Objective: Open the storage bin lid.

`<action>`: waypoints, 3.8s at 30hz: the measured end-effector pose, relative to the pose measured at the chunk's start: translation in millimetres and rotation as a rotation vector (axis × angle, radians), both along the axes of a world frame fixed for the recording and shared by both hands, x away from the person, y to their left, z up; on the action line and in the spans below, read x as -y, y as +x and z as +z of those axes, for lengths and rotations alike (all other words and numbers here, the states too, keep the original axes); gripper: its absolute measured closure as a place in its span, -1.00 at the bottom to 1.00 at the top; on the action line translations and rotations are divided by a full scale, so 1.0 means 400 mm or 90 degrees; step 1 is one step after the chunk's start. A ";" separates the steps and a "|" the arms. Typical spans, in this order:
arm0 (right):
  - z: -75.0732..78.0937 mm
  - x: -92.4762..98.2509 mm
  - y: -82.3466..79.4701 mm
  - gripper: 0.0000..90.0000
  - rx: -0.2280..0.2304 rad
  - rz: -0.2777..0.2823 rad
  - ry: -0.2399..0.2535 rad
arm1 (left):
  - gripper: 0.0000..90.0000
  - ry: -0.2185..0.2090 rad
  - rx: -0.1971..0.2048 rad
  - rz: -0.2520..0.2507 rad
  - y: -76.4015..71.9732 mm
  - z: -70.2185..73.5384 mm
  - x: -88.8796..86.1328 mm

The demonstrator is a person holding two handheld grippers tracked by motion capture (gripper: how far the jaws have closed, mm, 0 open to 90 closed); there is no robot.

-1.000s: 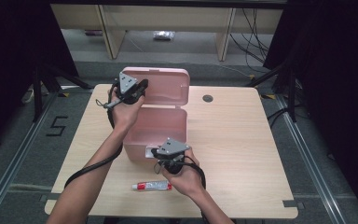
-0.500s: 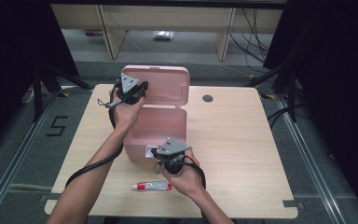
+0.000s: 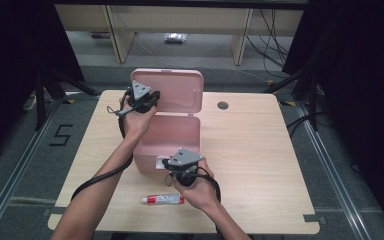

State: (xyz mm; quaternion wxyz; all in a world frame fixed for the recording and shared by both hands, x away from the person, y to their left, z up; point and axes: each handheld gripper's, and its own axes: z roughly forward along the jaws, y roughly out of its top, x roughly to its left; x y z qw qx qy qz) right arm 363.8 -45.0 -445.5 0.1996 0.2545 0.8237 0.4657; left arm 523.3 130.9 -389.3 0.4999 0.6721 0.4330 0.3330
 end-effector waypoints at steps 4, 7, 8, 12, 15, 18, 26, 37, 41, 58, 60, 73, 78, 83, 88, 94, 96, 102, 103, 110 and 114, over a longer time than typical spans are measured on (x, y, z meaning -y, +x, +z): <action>0.004 0.003 -0.001 1.00 -0.011 0.004 -0.009 | 0.97 0.000 -0.008 0.000 0.003 -0.005 0.004; 0.000 -0.001 0.000 1.00 -0.001 0.000 0.000 | 0.98 0.006 -0.011 0.000 0.005 -0.008 0.005; 0.004 0.003 -0.001 1.00 -0.011 0.004 -0.009 | 0.98 0.006 -0.014 -0.001 0.006 -0.010 0.006; 0.000 0.000 0.000 1.00 0.000 0.000 0.001 | 0.99 0.010 -0.023 0.000 0.010 -0.013 0.006; 0.004 0.003 -0.001 1.00 -0.011 0.004 -0.009 | 0.99 0.013 -0.028 0.001 0.013 -0.016 0.007; 0.004 0.003 0.000 1.00 -0.011 0.005 -0.009 | 0.99 0.015 -0.035 0.001 0.015 -0.017 0.008; 0.001 0.000 0.001 1.00 -0.002 0.001 -0.001 | 0.99 0.028 -0.053 0.001 0.022 -0.022 0.011; 0.003 0.002 0.002 1.00 -0.007 0.006 -0.008 | 0.99 0.029 -0.063 0.008 0.032 -0.025 0.012; 0.003 0.002 0.002 1.00 -0.008 0.006 -0.008 | 0.98 0.033 -0.066 0.009 0.035 -0.023 0.015; 0.002 -0.001 0.000 1.00 -0.009 -0.004 0.001 | 0.97 0.028 -0.068 0.014 0.032 -0.019 0.014; 0.002 -0.001 0.001 1.00 -0.009 -0.003 0.001 | 0.97 0.025 -0.064 0.008 0.023 -0.012 0.013; 0.002 0.000 0.002 1.00 -0.006 -0.004 0.001 | 0.96 -0.029 -0.031 -0.047 -0.091 0.025 -0.026; 0.006 0.001 0.003 1.00 -0.013 0.000 -0.004 | 0.96 -0.027 -0.027 -0.070 -0.152 0.024 -0.058; 0.003 -0.001 0.003 1.00 -0.008 -0.003 0.001 | 0.96 -0.022 -0.036 -0.119 -0.234 0.012 -0.087; 0.007 0.003 0.005 1.00 -0.015 0.007 -0.009 | 0.95 -0.011 -0.040 -0.171 -0.327 -0.012 -0.123; 0.008 0.002 0.005 1.00 -0.015 0.007 -0.009 | 0.91 -0.037 -0.040 -0.222 -0.409 -0.054 -0.166; 0.008 0.003 0.006 1.00 -0.014 0.009 -0.010 | 0.89 -0.030 -0.033 -0.239 -0.434 -0.067 -0.175; 0.008 -0.001 0.005 1.00 -0.011 -0.001 -0.004 | 0.80 0.015 -0.046 -0.304 -0.491 -0.112 -0.195; 0.009 -0.001 0.006 1.00 -0.012 0.000 -0.004 | 0.77 0.033 -0.056 -0.318 -0.494 -0.120 -0.198; 0.016 0.002 0.008 1.00 -0.005 0.009 -0.024 | 0.53 0.094 -0.107 -0.369 -0.501 -0.173 -0.195; 0.017 0.002 0.007 0.99 -0.014 0.010 -0.019 | 0.44 0.112 -0.110 -0.388 -0.505 -0.176 -0.181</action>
